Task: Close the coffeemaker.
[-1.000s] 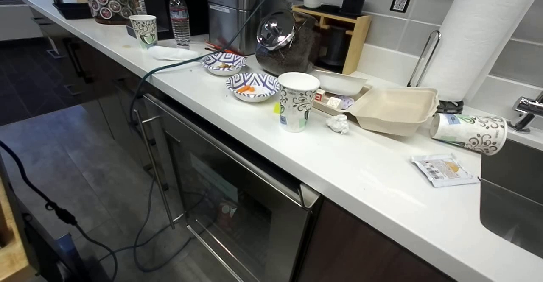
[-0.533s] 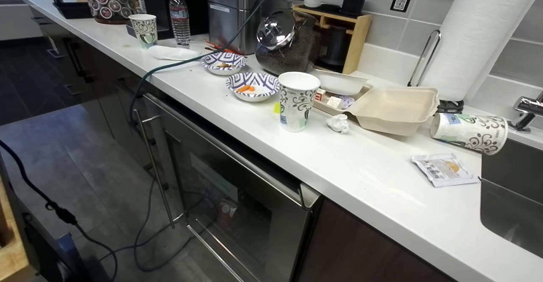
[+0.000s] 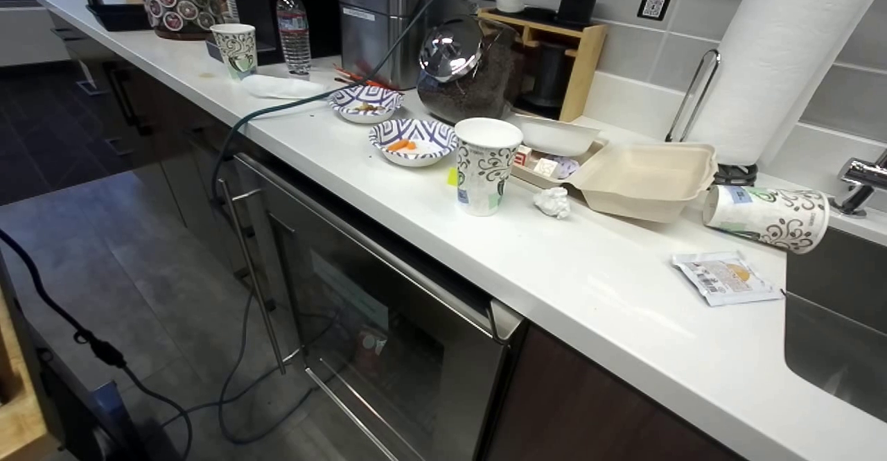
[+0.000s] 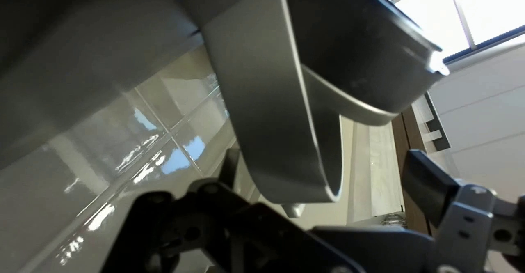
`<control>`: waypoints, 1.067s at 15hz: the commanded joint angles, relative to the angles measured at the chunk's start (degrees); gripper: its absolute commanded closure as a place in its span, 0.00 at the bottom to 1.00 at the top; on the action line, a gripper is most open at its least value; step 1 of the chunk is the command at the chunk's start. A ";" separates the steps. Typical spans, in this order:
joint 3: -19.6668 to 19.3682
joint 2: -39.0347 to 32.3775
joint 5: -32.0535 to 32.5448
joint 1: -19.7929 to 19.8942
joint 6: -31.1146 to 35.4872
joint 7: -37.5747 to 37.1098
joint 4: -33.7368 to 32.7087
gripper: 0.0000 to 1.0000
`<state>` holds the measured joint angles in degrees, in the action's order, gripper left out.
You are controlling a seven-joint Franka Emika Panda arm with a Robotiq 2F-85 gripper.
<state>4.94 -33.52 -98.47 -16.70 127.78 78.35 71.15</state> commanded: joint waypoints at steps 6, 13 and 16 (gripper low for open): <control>4.10 1.85 1.81 4.96 -11.75 -5.27 3.26 0.00; 3.76 6.22 3.78 5.86 -21.51 -12.80 11.19 0.00; 3.41 8.52 5.52 5.50 -21.91 -16.23 14.98 0.00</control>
<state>8.35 -29.16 -95.75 -11.19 107.30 65.80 79.61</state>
